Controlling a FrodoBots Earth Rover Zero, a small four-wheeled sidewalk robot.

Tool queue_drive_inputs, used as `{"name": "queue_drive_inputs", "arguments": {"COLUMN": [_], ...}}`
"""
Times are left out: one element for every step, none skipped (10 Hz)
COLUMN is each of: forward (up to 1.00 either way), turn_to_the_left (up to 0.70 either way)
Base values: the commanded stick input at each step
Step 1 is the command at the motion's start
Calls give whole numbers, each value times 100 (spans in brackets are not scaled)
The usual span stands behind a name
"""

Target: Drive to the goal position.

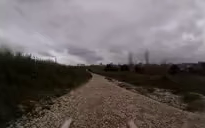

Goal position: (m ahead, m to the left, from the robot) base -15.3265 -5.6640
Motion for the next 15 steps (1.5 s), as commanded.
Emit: {"name": "queue_drive_inputs", "arguments": {"forward": [0, 0, 0, 0, 0, 0, 0, 0, 0, 0, 0, 0, 0, 0, 0], "turn_to_the_left": [-70, -70, -70, -70, -70, -70, -70, -70, -70, -70, -70, -70, -70, -70, -70]}}
